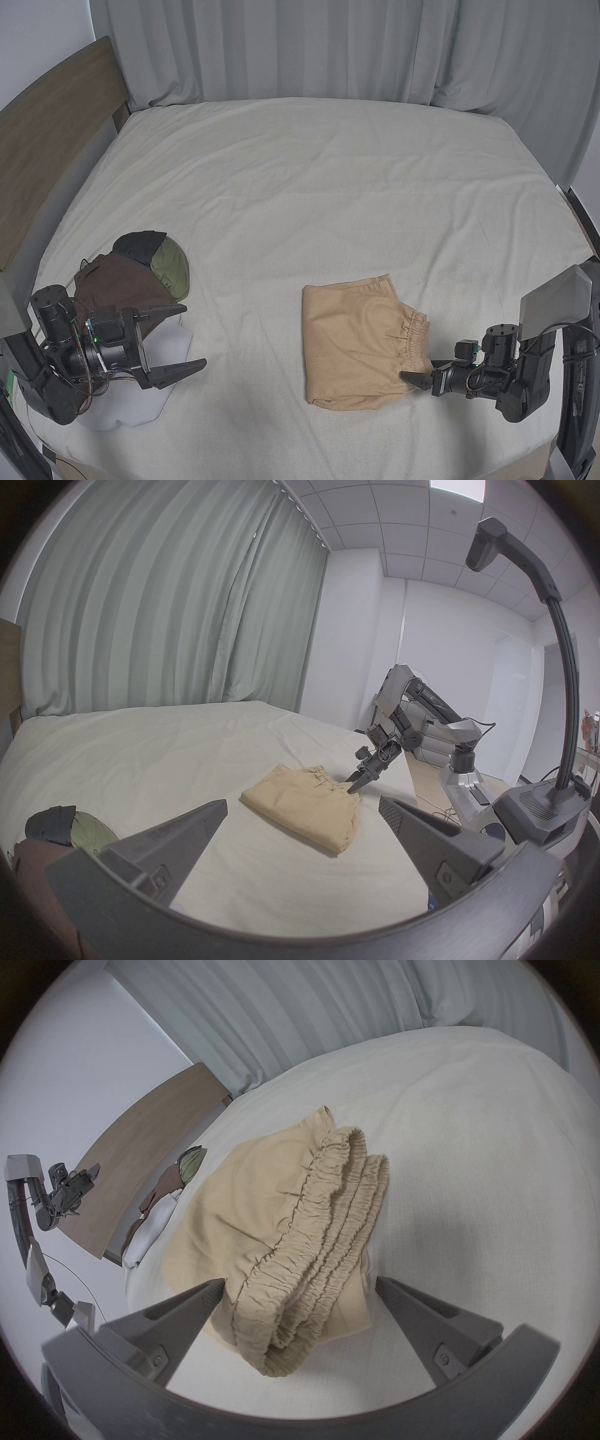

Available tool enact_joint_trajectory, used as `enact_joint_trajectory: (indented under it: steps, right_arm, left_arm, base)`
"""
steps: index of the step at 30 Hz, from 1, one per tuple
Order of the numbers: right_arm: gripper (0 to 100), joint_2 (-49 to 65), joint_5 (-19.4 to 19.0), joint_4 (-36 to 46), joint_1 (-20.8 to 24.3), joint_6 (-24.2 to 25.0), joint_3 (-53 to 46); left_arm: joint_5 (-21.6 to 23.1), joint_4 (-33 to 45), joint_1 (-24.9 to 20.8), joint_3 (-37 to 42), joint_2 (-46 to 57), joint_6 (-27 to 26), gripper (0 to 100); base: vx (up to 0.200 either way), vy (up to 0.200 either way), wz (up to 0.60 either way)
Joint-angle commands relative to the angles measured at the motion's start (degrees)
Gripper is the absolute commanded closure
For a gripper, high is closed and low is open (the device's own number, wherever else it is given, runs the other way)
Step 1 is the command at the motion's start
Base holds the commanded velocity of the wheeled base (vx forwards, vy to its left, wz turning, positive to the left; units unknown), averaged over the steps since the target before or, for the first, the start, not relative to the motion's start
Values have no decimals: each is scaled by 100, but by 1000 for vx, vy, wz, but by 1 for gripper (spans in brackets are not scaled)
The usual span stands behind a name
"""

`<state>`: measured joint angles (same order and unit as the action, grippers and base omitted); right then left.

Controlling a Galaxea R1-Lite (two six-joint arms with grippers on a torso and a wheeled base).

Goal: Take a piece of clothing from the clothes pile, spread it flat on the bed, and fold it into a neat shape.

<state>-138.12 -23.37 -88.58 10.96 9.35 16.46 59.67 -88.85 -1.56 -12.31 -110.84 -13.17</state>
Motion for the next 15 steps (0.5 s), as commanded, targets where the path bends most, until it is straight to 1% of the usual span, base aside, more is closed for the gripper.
enact_joint_trajectory:
  steps: [1,7,8,9,11,15]
  right_arm:
    - [0,-189,-1,-2,11,23,86]
    - [0,-295,8,-2,108,128,200]
    - [0,-303,8,-2,178,225,226]
    - [0,-295,8,-2,310,454,261]
    - [0,-295,8,-10,416,673,279]
    - [0,-259,8,-10,460,770,279]
  left_arm:
    - [0,-1,-2,1,1,-2,0]
    - [0,-1,-2,1,1,-2,0]
    - [0,-1,-2,1,1,-2,0]
    - [0,-1,-2,1,9,-2,0]
    - [0,-1,-2,1,9,-2,0]
    - [0,-1,-2,1,9,-2,0]
  base:
    - [0,0,0]
    - [0,0,0]
    - [0,0,0]
    - [0,0,0]
    - [0,0,0]
    - [0,0,0]
